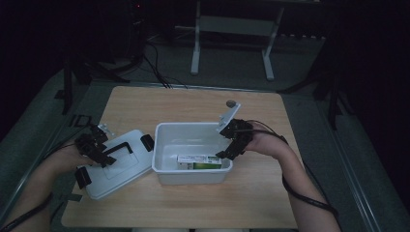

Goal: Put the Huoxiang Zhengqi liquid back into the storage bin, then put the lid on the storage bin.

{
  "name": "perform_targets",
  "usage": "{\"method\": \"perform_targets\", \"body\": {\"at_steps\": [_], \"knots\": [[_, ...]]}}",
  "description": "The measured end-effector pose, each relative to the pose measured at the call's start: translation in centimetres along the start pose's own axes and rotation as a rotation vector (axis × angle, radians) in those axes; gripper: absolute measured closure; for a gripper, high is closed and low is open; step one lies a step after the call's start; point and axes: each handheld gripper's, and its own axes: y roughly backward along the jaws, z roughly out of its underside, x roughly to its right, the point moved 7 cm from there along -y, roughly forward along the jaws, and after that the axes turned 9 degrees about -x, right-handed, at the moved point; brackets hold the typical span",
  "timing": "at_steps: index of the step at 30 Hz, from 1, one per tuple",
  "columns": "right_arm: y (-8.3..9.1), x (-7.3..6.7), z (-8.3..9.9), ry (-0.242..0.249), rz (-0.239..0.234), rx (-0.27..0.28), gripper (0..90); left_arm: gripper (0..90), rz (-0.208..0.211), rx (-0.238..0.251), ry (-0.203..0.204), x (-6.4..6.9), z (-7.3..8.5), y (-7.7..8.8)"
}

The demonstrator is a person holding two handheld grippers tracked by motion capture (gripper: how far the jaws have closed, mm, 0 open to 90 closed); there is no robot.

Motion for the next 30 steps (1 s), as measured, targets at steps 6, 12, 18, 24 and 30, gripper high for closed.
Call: {"method": "perform_targets", "body": {"at_steps": [6, 12, 18, 24, 30], "knots": [[1.3, 0.6, 2.0, -0.026, 0.034, 0.048, 16.2, 31.4, -0.020, 0.026, -0.011, 0.0, -0.3, 0.3], [1.8, 1.2, 4.8, -0.077, 0.047, 0.047, 16.3, 34.0, 0.002, 0.031, -0.030, 0.1, -0.5, 0.1], [1.5, 1.6, 7.2, -0.135, 0.051, 0.061, 16.3, 43.5, -0.009, 0.028, -0.065, 0.2, -0.6, -0.3], [-0.2, 1.6, 9.6, -0.182, 0.035, 0.042, 16.3, 53.1, -0.039, 0.014, -0.086, -0.1, -0.7, -0.3], [-1.6, 1.4, 11.0, -0.207, 0.025, 0.044, 16.4, 58.1, -0.056, 0.001, -0.099, -0.2, -0.9, -0.4]]}}
